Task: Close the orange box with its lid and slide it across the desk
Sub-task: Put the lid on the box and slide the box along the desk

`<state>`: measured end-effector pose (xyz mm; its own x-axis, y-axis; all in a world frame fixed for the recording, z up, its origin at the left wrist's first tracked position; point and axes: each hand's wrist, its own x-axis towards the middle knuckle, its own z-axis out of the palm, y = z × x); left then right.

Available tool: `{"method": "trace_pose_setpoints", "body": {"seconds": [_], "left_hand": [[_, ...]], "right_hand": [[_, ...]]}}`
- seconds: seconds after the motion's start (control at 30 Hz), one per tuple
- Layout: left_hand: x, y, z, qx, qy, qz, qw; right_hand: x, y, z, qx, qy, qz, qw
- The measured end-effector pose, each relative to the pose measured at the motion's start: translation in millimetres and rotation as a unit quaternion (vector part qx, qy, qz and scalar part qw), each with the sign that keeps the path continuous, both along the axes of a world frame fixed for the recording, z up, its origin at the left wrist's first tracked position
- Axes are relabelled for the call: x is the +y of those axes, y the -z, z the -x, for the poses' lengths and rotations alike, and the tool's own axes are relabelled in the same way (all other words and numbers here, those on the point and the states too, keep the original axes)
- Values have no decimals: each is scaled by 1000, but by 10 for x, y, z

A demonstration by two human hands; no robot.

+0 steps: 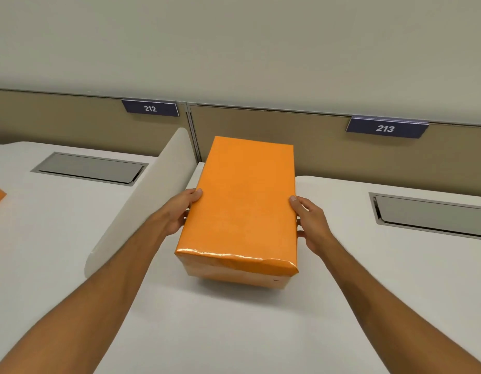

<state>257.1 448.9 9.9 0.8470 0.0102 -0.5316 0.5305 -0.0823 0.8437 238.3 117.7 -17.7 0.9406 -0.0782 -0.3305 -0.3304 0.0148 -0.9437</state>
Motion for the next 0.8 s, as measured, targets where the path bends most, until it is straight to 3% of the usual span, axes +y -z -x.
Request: {"method": "trace_pose_setpoints", "body": {"seconds": [0.57,0.7,0.8], "left_hand": [[456,331,-565,60,-67,32,995],[454,317,-564,59,-56,14,997],[392,251,-538,4,-38,-46,998]], "right_hand": [[546,233,-515,18,-8,30,999],[545,210,-514,28,-12,48,998],[508,159,-496,37,-29,97,994]]}}
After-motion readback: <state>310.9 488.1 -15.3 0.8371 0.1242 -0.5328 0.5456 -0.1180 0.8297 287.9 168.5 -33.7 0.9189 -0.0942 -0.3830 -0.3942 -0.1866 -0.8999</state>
